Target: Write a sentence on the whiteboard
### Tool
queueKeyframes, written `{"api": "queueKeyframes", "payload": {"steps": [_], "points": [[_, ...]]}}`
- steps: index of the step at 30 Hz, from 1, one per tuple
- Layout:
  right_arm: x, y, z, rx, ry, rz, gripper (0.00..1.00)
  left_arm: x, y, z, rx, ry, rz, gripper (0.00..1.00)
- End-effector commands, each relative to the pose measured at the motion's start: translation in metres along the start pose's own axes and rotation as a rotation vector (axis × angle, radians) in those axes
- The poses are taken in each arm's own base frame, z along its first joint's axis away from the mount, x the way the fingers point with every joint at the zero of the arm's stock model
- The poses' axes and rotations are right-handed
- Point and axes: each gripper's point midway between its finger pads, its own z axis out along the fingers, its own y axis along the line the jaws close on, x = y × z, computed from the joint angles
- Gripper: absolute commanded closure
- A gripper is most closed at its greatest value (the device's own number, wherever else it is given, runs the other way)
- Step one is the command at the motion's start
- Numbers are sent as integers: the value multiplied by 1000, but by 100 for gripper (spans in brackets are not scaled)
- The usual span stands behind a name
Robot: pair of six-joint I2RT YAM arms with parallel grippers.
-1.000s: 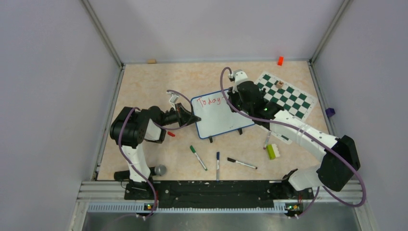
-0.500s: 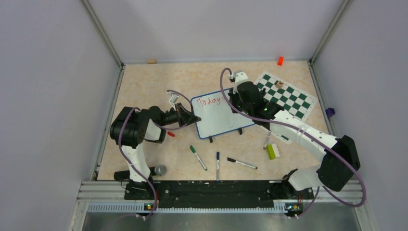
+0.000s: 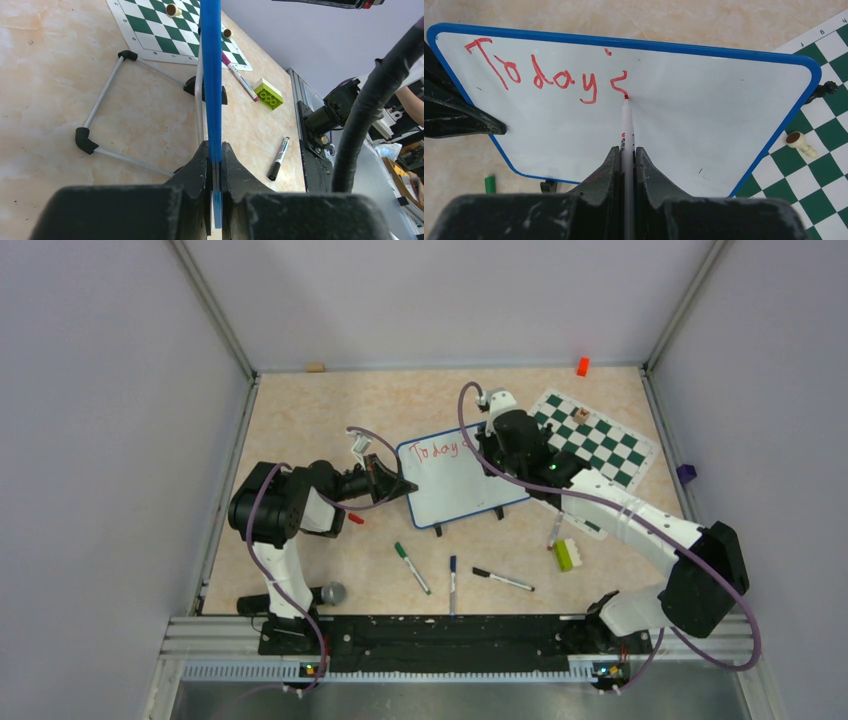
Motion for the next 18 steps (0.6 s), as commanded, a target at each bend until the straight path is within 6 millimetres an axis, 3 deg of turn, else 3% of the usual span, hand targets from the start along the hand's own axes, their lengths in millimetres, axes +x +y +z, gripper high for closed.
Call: {"api": "queueKeyframes", "payload": {"steps": [1,11,18], "points": [[3,-5,-5,-7,7,-8,100,3,-17,0,84,27,151,100],[-8,6,-5,-65,-24,-2,100,3,-17,0,84,28,150,100],[-23,10,-19,-98,-92,19,100,4,-17,0,84,28,148,100]]}}
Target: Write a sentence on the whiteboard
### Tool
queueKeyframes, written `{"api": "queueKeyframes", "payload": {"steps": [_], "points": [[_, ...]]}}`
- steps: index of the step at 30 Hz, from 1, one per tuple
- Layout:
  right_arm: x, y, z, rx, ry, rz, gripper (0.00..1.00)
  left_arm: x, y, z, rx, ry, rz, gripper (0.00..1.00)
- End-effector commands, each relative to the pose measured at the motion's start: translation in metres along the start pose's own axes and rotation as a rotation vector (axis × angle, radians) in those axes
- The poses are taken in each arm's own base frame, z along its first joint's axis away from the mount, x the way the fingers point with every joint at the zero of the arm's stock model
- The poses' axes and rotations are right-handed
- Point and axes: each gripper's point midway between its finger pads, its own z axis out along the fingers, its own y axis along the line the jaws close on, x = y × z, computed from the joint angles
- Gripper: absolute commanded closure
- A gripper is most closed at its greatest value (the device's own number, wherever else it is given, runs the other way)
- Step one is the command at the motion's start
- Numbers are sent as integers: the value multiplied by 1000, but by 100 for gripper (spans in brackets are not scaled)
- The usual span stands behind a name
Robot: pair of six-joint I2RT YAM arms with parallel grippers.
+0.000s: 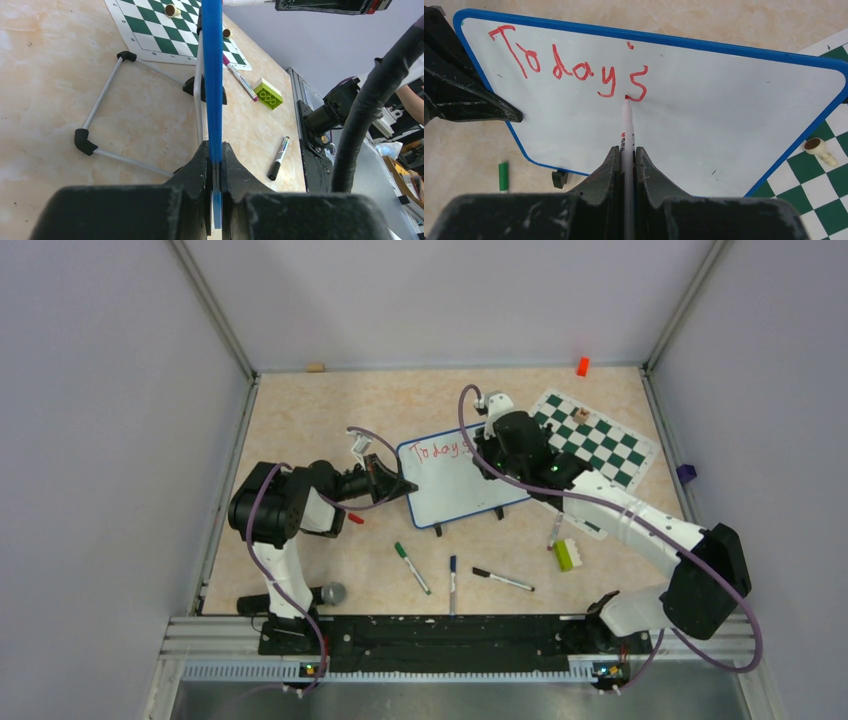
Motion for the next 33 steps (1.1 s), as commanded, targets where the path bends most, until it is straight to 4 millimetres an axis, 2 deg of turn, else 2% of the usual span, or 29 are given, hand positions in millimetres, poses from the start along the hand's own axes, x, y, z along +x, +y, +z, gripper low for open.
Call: {"api": "queueKeyframes", "payload": {"steps": [1,8,28,33], "points": [[-29,-1,-20,-27,-122,26,100,3,-17,0,81,26,142,100],[-29,-5,-37,-19,-164,41,100,2,-17,-1,77,22,139,90],[-11,-7,-47,-26,-176,97,100,0,-20,-1,81,21,147,78],[-7,-9,-51,-23,-182,109,100,0,-19,-2,79,20,147,71]]}}
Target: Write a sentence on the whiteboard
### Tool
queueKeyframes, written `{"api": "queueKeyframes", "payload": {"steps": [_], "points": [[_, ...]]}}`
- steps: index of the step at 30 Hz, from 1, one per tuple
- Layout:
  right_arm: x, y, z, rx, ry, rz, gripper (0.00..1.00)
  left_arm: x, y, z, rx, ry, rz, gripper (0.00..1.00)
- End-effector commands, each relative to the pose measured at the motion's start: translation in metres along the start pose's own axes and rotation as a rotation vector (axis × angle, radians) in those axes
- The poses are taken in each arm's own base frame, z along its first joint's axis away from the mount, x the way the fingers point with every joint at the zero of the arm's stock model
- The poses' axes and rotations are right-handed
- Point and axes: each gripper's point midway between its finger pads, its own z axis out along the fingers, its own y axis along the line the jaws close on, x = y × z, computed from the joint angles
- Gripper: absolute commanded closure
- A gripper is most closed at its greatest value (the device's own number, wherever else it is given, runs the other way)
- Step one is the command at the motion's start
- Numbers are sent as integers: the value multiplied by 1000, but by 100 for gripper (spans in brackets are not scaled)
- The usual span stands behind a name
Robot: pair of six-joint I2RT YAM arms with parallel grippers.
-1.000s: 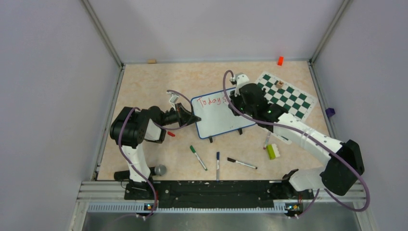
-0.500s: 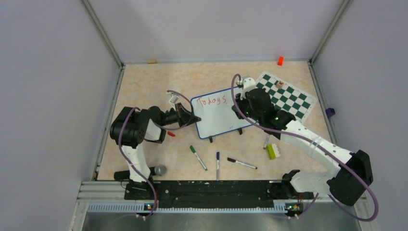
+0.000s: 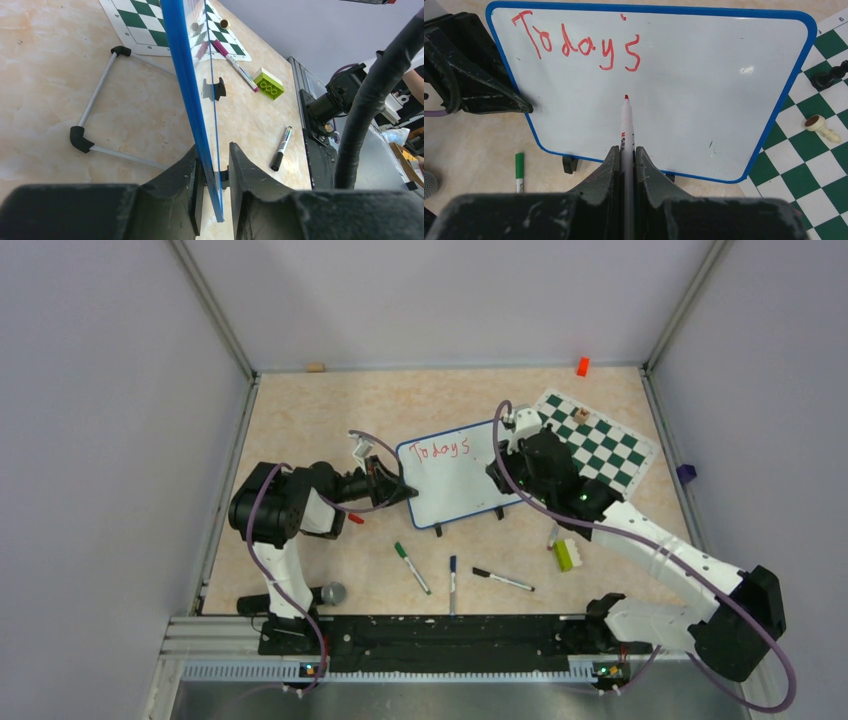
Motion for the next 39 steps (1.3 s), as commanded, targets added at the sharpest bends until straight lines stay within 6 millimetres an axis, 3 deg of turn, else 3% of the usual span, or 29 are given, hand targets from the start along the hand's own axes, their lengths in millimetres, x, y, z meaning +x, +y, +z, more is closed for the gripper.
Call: {"api": "queueKeyframes", "payload": {"steps": [1,8,14,19,39], "points": [[-16,-2,-9,1,-70,32,100,-8,-16,0,53,-4,107,70],[-27,-8,-9,36,-89,9,100,-9,-15,-4,36,-17,117,69],[-49,-5,-2,48,-103,-11,100,-9,-14,-4,31,-20,120,90],[-60,-2,6,47,-105,-13,100,-8,-13,-4,31,-18,118,100],[-66,9,36,20,-79,-24,100,-6,-11,-3,36,-9,107,100]]}}
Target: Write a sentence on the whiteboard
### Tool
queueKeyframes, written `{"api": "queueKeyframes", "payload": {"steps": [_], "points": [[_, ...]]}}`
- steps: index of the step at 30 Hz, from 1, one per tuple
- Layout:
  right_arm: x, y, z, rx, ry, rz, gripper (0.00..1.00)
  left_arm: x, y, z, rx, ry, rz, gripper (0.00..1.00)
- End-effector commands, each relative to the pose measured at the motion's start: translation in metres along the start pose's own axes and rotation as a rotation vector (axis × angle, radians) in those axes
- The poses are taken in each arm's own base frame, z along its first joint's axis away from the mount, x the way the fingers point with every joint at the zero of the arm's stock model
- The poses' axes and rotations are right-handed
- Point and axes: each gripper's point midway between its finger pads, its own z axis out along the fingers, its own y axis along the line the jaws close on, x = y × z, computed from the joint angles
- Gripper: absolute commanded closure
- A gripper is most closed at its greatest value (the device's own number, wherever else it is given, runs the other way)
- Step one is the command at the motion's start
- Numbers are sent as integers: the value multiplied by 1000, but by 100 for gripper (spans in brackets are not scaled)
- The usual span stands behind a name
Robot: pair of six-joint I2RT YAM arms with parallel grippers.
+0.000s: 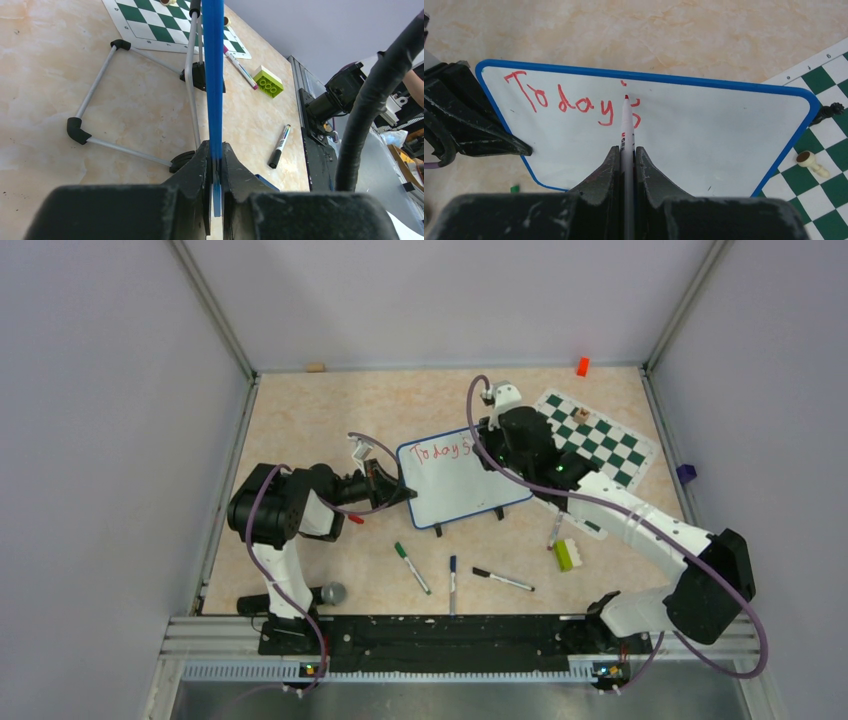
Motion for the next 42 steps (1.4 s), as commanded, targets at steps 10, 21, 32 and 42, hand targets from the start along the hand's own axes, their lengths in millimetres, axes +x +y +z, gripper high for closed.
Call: {"api": "queueKeyframes", "payload": {"steps": [10,21,32,42], "points": [[-42,5,0,-21,-99,8,100,-11,-11,0,49,-13,124,100],[-41,6,6,-19,-91,8,100,-11,-11,0,50,-11,125,100],[-40,2,5,-1,-90,6,100,-11,-11,0,51,-11,126,100],[-29,-1,6,11,-63,0,100,-11,-11,0,50,-11,126,100]]}}
